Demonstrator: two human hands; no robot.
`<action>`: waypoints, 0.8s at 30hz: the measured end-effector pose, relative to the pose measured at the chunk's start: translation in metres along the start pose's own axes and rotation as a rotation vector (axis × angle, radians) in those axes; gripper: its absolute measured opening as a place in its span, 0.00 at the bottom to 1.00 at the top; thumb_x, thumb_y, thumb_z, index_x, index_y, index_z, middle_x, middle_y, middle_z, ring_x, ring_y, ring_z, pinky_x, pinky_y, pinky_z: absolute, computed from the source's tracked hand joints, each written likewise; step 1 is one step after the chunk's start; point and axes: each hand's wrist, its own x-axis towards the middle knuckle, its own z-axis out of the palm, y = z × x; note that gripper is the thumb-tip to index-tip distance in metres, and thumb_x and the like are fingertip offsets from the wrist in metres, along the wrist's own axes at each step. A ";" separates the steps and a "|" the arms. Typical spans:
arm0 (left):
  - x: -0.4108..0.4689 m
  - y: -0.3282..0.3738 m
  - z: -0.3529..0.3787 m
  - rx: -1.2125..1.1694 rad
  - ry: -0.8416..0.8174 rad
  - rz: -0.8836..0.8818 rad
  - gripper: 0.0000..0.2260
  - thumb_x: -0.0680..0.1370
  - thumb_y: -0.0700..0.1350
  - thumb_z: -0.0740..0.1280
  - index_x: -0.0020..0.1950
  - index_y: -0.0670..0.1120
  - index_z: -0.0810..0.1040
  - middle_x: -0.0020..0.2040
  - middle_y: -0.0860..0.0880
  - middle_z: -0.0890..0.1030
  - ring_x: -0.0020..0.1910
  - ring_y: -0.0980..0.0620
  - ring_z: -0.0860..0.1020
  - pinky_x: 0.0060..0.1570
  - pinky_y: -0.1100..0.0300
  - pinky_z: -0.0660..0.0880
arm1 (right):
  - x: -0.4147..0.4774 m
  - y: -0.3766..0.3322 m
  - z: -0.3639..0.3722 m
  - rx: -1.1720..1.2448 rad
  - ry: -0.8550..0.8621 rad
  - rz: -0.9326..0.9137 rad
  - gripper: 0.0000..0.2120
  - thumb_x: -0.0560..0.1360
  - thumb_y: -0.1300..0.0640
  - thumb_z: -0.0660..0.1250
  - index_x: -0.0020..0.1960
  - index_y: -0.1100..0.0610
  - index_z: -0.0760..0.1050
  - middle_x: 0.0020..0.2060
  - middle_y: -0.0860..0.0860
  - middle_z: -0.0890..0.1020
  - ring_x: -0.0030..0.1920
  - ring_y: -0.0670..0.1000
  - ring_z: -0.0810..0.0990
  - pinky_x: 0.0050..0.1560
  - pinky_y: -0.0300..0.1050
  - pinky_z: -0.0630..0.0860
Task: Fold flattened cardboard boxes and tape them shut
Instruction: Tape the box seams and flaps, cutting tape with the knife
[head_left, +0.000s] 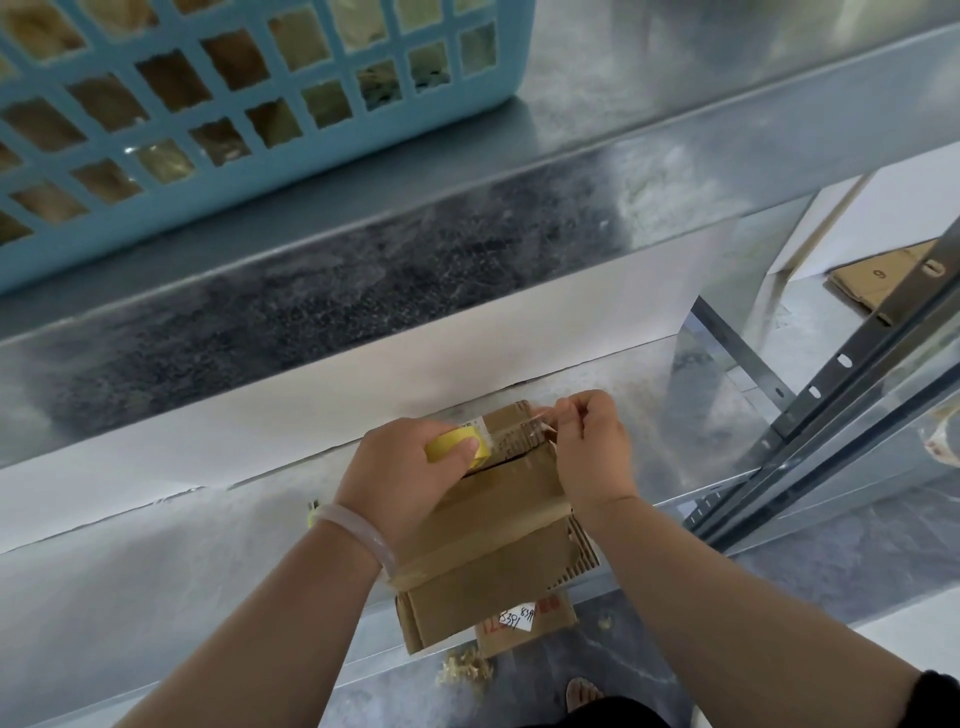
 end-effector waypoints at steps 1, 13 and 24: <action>0.001 0.002 0.000 0.006 -0.005 -0.002 0.10 0.77 0.57 0.65 0.51 0.56 0.82 0.40 0.59 0.79 0.43 0.61 0.75 0.41 0.66 0.69 | 0.000 -0.001 -0.004 0.053 0.014 0.030 0.07 0.84 0.54 0.56 0.48 0.52 0.69 0.41 0.42 0.84 0.47 0.45 0.82 0.45 0.40 0.77; 0.015 0.022 0.010 0.269 -0.070 -0.013 0.20 0.74 0.67 0.60 0.48 0.53 0.81 0.40 0.54 0.81 0.43 0.53 0.78 0.45 0.53 0.77 | 0.016 -0.009 -0.039 0.662 0.018 0.472 0.08 0.84 0.59 0.57 0.51 0.64 0.71 0.35 0.57 0.78 0.34 0.54 0.83 0.41 0.54 0.84; 0.022 0.046 0.018 0.440 -0.095 0.023 0.18 0.75 0.65 0.60 0.45 0.52 0.79 0.37 0.54 0.79 0.39 0.54 0.76 0.39 0.57 0.74 | 0.027 0.028 -0.020 0.566 0.001 0.692 0.10 0.83 0.57 0.57 0.46 0.60 0.70 0.20 0.51 0.78 0.22 0.50 0.77 0.37 0.51 0.78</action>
